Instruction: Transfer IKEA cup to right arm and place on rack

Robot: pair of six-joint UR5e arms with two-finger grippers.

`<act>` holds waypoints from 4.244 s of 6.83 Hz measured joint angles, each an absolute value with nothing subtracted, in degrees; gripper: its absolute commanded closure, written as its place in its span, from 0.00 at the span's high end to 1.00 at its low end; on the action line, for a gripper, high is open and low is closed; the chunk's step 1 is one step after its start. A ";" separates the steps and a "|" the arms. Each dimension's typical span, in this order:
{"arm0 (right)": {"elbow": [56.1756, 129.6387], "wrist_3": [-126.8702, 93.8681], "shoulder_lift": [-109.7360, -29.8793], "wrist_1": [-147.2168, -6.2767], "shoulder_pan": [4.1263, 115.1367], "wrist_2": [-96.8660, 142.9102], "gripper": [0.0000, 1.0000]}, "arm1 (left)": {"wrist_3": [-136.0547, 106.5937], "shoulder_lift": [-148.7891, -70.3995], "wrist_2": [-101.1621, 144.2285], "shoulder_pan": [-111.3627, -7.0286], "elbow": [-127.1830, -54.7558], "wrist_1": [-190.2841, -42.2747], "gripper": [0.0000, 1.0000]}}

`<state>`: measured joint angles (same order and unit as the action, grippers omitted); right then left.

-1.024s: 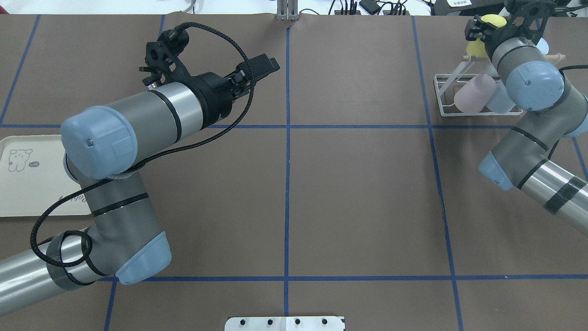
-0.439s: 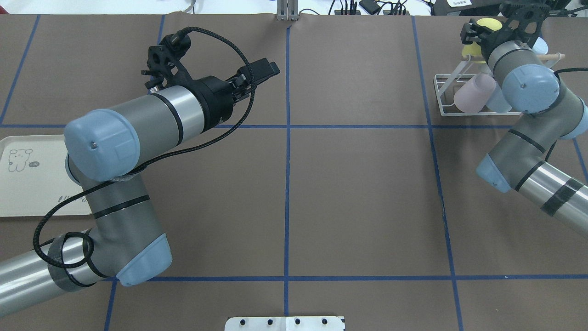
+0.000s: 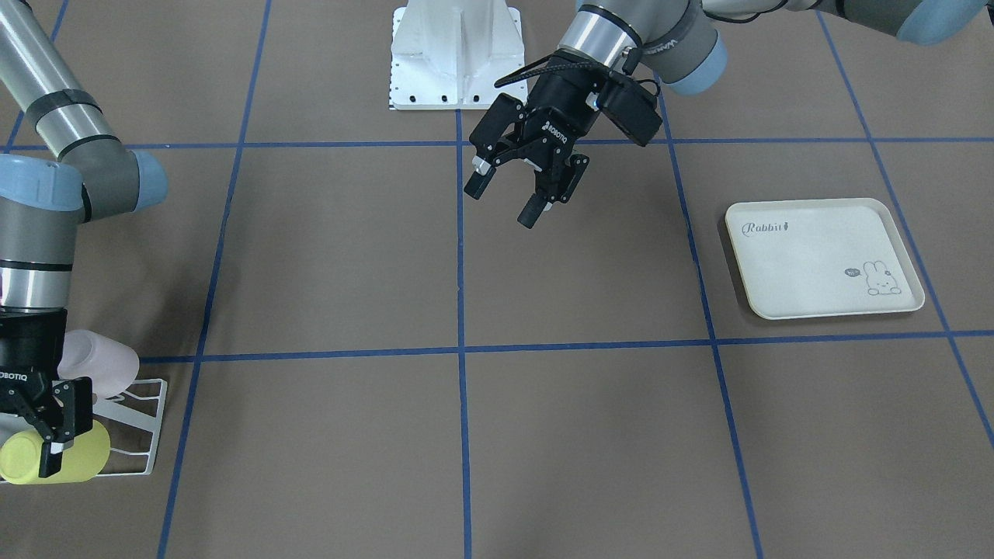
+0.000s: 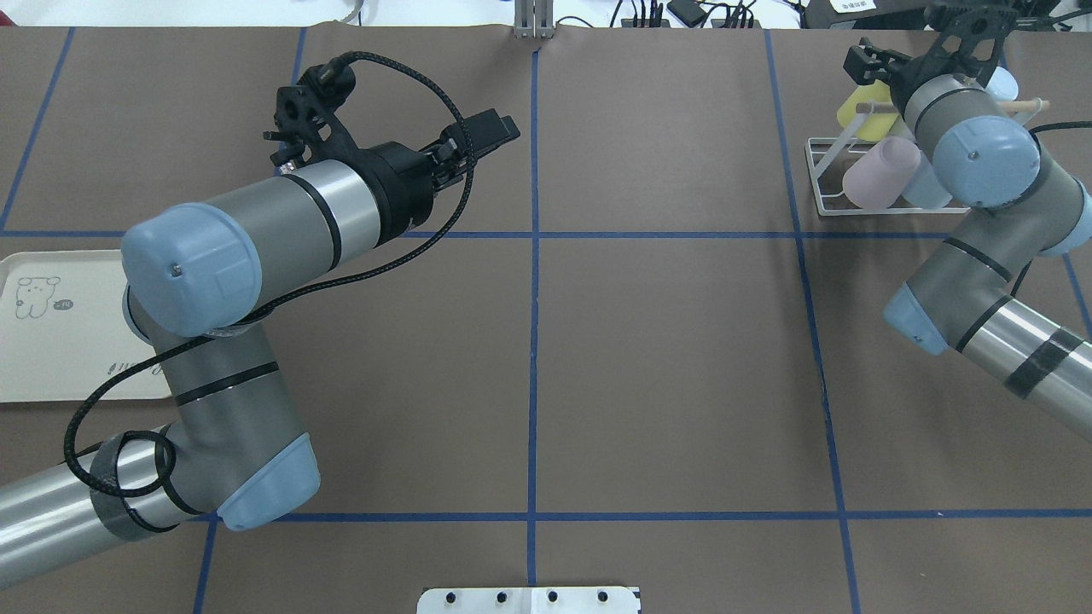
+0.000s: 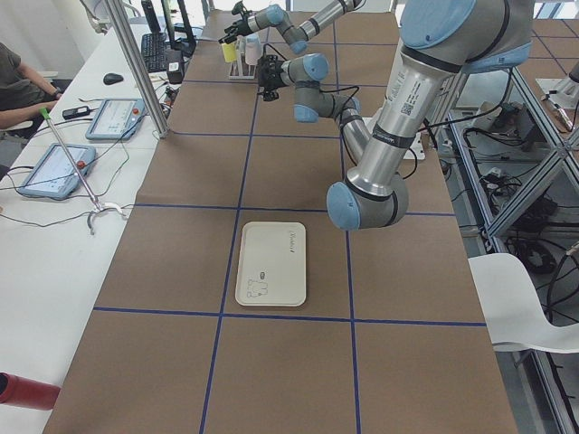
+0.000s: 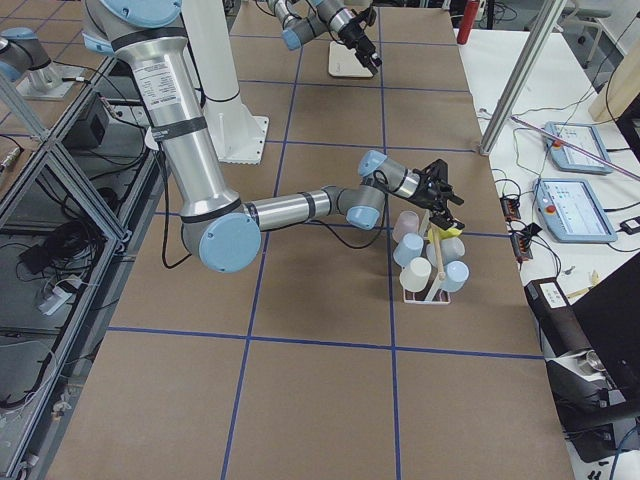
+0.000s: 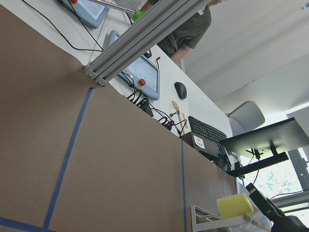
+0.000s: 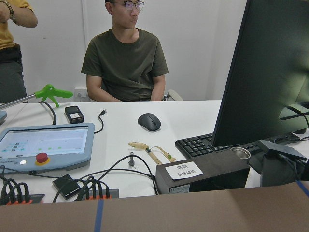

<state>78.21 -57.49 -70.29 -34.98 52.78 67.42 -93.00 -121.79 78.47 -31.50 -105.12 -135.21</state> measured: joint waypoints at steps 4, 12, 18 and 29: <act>87.44 -52.19 -72.79 -41.23 66.78 93.69 1.00 | -85.04 -121.49 82.51 -35.56 -111.87 -125.01 1.00; 94.32 11.16 -74.80 -102.27 87.06 126.93 1.00 | -24.82 -107.51 112.84 -62.92 -115.03 -105.60 1.00; 96.44 14.55 -76.23 -105.18 84.90 123.75 1.00 | -14.25 -98.57 124.47 -75.64 -110.29 -106.55 1.00; 95.79 13.71 -79.18 -108.73 85.43 129.49 1.00 | 10.97 -93.72 129.87 -88.61 -94.35 -95.67 1.00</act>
